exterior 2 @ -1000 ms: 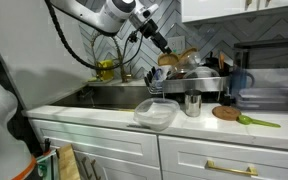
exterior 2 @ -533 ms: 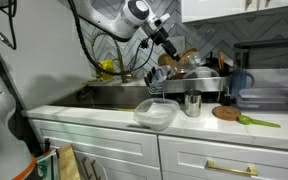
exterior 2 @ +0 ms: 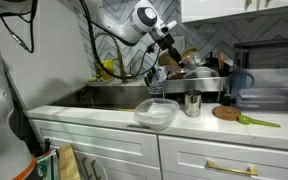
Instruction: Pick up the bigger clear lunch box and put it on the counter, pick up the smaller clear lunch box and put it in the bigger clear lunch box, pick up the lunch boxes and put them in the sink, open the tap
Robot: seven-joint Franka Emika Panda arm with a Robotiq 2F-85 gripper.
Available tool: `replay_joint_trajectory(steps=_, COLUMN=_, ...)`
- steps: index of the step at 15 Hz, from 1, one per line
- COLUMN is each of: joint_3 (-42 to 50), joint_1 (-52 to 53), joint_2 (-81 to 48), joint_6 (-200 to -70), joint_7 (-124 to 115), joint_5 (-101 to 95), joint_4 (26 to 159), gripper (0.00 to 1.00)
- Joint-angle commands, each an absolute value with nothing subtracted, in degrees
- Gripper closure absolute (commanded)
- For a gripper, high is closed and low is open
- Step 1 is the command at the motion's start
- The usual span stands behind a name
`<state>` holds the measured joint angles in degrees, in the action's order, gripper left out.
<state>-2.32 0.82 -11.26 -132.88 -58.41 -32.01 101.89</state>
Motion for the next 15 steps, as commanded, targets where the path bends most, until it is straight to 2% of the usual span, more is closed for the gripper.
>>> replay_joint_trajectory(steps=1, joint_3=-0.43, joint_1=2.75, joint_2=-12.22, joint_6=-131.43, joint_7=-58.19, joint_5=-28.04, joint_4=99.87, gripper=0.63)
replay_joint_trajectory(steps=6, joint_3=0.41, joint_1=3.96, joint_2=-10.23, joint_6=-129.50, joint_7=-60.22, joint_5=-25.45, joint_4=100.00, gripper=0.99)
replay_joint_trajectory(steps=15, joint_3=0.17, joint_1=2.68, joint_2=-1.48, joint_6=-125.21, joint_7=-62.41, joint_5=-17.20, joint_4=103.62, gripper=0.98)
